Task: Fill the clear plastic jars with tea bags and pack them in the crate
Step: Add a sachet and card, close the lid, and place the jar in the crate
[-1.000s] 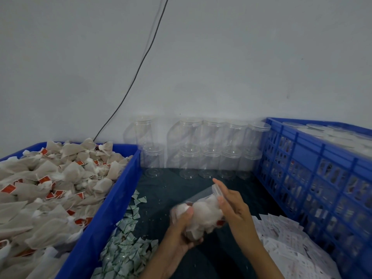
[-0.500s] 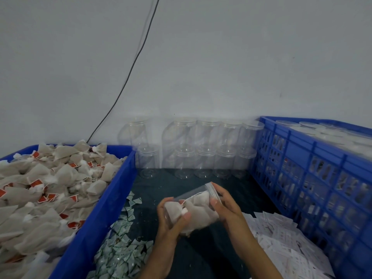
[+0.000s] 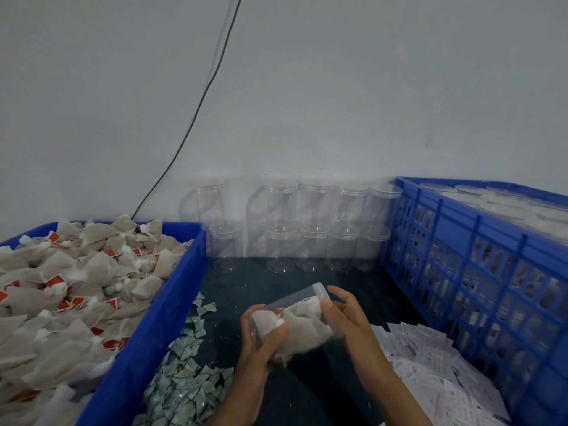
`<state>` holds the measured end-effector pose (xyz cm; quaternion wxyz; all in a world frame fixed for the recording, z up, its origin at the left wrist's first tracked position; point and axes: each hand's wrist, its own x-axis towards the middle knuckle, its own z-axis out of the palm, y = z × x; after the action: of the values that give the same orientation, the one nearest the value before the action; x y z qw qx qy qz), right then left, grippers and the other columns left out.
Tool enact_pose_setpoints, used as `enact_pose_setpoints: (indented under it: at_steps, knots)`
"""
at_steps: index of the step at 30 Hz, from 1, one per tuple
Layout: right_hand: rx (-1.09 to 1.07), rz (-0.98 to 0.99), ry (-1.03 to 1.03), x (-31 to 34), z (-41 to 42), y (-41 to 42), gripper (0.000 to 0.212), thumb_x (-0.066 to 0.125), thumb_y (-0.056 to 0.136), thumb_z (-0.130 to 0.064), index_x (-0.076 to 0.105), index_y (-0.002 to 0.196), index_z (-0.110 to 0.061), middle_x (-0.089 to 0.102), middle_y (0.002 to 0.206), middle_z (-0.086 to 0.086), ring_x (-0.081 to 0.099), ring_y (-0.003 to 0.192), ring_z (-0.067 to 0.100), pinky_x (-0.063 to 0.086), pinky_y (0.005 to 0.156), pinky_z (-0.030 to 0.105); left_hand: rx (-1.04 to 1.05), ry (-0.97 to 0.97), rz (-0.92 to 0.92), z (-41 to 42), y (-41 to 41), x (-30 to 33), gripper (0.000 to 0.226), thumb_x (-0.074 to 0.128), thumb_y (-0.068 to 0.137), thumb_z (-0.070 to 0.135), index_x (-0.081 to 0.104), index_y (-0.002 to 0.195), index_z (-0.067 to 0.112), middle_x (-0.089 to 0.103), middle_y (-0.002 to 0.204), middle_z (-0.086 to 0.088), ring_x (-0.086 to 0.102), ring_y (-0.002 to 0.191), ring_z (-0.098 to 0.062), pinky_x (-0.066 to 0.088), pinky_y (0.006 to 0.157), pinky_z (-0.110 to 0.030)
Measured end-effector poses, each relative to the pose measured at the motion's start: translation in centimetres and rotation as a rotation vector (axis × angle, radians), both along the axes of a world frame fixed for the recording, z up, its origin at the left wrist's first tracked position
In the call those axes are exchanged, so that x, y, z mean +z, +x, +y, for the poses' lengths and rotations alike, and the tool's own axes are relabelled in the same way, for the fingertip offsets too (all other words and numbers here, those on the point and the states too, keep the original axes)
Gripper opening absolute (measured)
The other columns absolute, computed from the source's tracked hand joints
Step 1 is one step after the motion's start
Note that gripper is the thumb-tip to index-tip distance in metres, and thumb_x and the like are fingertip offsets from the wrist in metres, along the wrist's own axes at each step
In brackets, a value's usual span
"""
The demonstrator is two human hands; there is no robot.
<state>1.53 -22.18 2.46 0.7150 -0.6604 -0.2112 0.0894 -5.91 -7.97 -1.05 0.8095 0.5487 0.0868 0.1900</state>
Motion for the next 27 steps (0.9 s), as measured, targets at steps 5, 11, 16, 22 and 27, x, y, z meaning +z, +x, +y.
enact_pose_setpoints:
  at_steps: [5, 11, 16, 22, 27]
  knots:
    - [0.029, -0.079, 0.015, 0.2, -0.3, -0.2, 0.056, 0.062, 0.081, -0.056, 0.044, 0.131, -0.040, 0.059, 0.115, 0.001, 0.065, 0.098, 0.010, 0.052, 0.074, 0.019, -0.078, -0.044, 0.062, -0.6, -0.3, 0.5, 0.070, 0.076, 0.060, 0.044, 0.048, 0.121, 0.022, 0.069, 0.107, -0.011, 0.068, 0.072, -0.024, 0.045, 0.047, -0.028]
    - [-0.004, -0.166, 0.066, -0.1, 0.3, -0.5, 0.044, 0.053, 0.082, -0.042, 0.054, 0.123, -0.026, 0.061, 0.118, 0.006, 0.063, 0.104, 0.022, 0.055, 0.083, 0.032, -0.071, -0.039, 0.046, -0.4, -0.3, 0.7, 0.059, 0.075, 0.066, 0.038, 0.047, 0.117, 0.027, 0.064, 0.113, -0.014, 0.067, 0.066, -0.021, 0.046, 0.048, -0.029]
    - [-0.011, -0.118, 0.082, 0.2, 0.2, -0.1, 0.045, 0.055, 0.081, -0.043, 0.056, 0.122, -0.025, 0.064, 0.117, 0.003, 0.066, 0.101, 0.018, 0.055, 0.077, 0.026, -0.009, 0.001, -0.011, -0.4, -0.2, 0.3, 0.062, 0.084, 0.055, 0.037, 0.052, 0.108, 0.032, 0.069, 0.105, -0.002, 0.071, 0.078, -0.026, 0.048, 0.049, -0.031]
    - [-0.052, -0.102, 0.104, 0.1, 0.5, -0.3, 0.048, 0.059, 0.076, -0.049, 0.059, 0.120, -0.030, 0.065, 0.118, 0.001, 0.065, 0.105, 0.018, 0.055, 0.087, 0.036, 0.021, 0.031, -0.036, -0.1, 0.3, 0.0, 0.074, 0.083, 0.047, 0.039, 0.049, 0.112, 0.029, 0.067, 0.108, -0.003, 0.071, 0.080, -0.024, 0.050, 0.050, -0.033]
    - [0.004, 0.183, 0.347, 0.5, 0.8, -0.3, 0.084, 0.081, 0.057, -0.058, 0.047, 0.131, -0.038, 0.061, 0.122, 0.002, 0.065, 0.106, 0.022, 0.054, 0.086, 0.037, 0.035, -0.146, 0.015, -0.7, 1.2, 0.6, 0.067, 0.078, 0.059, 0.033, 0.046, 0.117, 0.026, 0.060, 0.112, -0.013, 0.066, 0.076, -0.030, 0.050, 0.047, -0.031]
